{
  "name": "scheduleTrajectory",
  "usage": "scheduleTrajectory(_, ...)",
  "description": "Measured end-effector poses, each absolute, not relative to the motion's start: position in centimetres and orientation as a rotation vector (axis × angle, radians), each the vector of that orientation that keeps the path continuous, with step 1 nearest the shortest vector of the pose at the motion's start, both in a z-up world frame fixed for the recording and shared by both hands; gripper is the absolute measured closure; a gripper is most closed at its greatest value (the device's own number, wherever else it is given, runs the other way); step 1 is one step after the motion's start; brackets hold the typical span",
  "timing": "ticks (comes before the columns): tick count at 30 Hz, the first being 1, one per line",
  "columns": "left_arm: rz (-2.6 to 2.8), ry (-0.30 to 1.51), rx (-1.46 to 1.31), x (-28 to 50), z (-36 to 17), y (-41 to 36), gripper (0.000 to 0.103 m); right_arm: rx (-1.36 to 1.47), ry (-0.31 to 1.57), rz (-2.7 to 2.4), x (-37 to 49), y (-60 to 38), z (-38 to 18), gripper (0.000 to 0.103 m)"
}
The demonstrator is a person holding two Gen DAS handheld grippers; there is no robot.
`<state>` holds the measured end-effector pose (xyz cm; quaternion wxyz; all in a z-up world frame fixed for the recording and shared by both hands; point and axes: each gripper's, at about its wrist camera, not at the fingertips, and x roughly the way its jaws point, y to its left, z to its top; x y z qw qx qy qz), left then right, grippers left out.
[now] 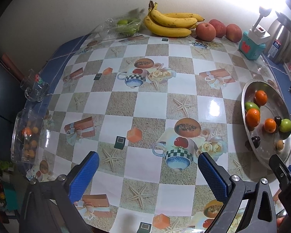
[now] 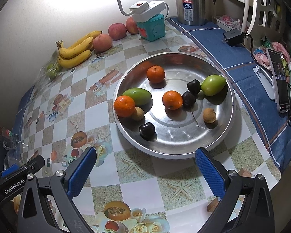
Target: Organize fruits
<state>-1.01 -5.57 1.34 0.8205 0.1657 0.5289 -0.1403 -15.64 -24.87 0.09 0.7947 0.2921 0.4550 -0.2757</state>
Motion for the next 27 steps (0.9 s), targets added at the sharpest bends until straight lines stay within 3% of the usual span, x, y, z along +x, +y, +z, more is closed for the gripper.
scheduleTrajectory(27,-0.308,1.138,0.361,-0.98,1.01,-5.86,0.0,0.623,0.99,-0.585,-15.4,-24.69,-0.13,0.001)
